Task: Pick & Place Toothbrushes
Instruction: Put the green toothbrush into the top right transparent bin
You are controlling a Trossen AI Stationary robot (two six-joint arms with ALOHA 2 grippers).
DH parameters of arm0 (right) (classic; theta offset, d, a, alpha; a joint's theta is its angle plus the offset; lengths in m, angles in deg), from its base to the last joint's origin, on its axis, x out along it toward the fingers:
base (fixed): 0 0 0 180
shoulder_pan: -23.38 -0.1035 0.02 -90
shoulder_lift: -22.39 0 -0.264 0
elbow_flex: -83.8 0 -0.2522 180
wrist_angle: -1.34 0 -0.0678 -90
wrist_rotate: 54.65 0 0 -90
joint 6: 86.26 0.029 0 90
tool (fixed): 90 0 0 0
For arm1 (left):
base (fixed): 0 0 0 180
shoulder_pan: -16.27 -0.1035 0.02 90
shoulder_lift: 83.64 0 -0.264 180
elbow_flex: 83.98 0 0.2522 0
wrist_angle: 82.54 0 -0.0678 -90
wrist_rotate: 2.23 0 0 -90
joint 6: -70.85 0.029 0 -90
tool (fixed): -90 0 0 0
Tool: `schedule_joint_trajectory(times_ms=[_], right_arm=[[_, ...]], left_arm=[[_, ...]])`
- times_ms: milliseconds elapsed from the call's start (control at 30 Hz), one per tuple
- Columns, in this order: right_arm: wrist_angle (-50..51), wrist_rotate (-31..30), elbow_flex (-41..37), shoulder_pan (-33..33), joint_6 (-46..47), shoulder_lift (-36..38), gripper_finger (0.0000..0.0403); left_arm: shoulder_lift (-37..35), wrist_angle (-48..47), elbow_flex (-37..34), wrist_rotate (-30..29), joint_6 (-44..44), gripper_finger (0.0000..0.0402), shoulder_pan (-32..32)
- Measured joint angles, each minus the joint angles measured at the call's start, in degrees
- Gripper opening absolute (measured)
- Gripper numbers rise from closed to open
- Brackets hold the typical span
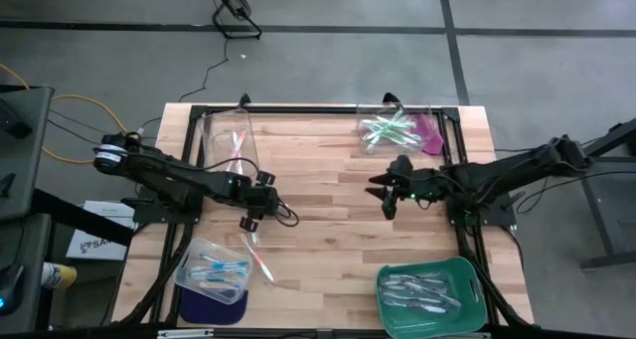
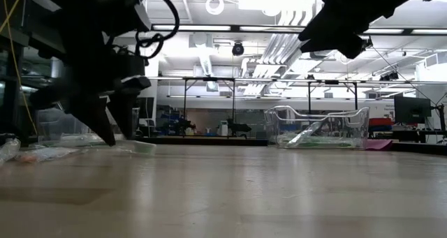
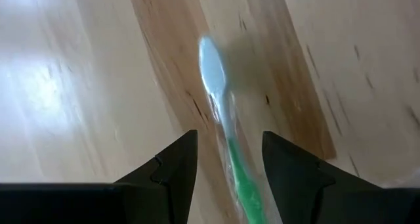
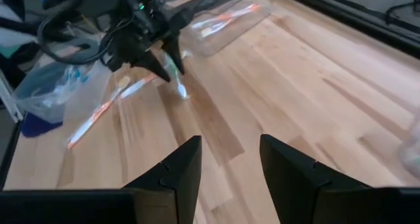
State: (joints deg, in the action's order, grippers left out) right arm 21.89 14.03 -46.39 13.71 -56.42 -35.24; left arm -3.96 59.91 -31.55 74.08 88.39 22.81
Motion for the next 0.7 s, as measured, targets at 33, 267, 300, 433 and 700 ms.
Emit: schedule_joint_trajectory(times_ms=[33, 267, 300, 433, 700], right_arm=[[-0.8, 0.0, 0.0, -0.4, 0.0, -0.9, 0.0148], [-7.3, -0.4, 0.0, -3.7, -0.1, -6.5, 0.0148], [-8.5, -0.8, 0.0, -4.2, -0.1, -7.4, 0.0148], [-11.9, -3.3, 0.0, -6.3, -0.1, -10.9, 0.0148], [-16.8, -7.5, 0.0, -9.6, 0.4, -16.9, 0.0148]], left_arm=[[0.3, -0.3, 0.0, 0.1, 0.0, 0.0163, -0.4], [2.6, 0.0, 0.0, 2.9, -1.5, 0.0162, -4.7], [3.1, -0.1, 0.0, 3.6, -1.6, 0.0161, -5.2], [4.1, 0.0, 0.2, 5.5, -1.4, 0.0130, -6.3], [3.8, 0.4, 0.0, 5.7, 1.4, 0.0015, -6.1]])
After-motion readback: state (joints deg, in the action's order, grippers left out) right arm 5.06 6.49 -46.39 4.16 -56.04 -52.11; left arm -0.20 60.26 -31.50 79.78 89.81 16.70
